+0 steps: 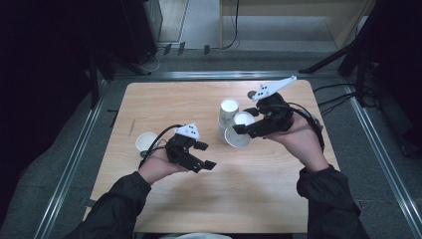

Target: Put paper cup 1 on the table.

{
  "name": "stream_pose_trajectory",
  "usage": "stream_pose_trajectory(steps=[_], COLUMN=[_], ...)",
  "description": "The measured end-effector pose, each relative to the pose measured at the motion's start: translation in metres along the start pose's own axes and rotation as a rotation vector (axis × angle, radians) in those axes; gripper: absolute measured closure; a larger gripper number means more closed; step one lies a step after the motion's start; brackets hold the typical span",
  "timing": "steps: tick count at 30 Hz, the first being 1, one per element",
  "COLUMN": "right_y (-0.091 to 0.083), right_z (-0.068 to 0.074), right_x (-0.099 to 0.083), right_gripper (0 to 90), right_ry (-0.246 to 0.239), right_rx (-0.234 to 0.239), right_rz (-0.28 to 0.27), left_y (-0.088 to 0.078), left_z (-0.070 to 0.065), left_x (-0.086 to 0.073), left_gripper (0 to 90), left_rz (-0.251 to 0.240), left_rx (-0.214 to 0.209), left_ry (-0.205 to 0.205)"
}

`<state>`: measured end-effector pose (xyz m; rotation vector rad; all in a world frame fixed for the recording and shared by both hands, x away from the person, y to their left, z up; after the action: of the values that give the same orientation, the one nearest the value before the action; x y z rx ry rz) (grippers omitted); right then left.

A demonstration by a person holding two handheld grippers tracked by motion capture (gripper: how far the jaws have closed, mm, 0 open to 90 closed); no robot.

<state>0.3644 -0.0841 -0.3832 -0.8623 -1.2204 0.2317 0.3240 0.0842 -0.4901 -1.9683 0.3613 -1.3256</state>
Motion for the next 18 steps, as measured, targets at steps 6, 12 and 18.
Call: stream_pose_trajectory(steps=[6, 12, 18], right_y=[0.015, 0.033, 0.048], right_z=[0.008, 0.018, 0.025], right_x=[-0.028, -0.055, -0.070], right_gripper=[36.9, 36.9, 36.8], right_ry=[-0.015, -0.026, -0.029], right_rx=[0.019, 0.046, 0.084], right_rz=[0.000, 0.032, 0.006], left_y=[0.000, -0.001, -0.006], left_z=[0.001, 0.003, -0.001], left_x=[-0.003, -0.010, -0.016], left_gripper=[23.1, 23.0, 21.5], left_rz=[0.002, 0.009, -0.007], left_rx=[-0.014, -0.015, -0.013], left_ry=[0.005, 0.004, 0.015])
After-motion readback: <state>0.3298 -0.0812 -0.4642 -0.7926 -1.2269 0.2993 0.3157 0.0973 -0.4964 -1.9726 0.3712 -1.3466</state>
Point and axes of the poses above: each handheld gripper's, and its own axes: y roughly forward along the jaws, x roughly out of its top, z roughly to its left, the point moved 7 cm from there along y, roughly forward along the jaws, and after that the axes turned 2 degrees about z, right-handed, at the moved point
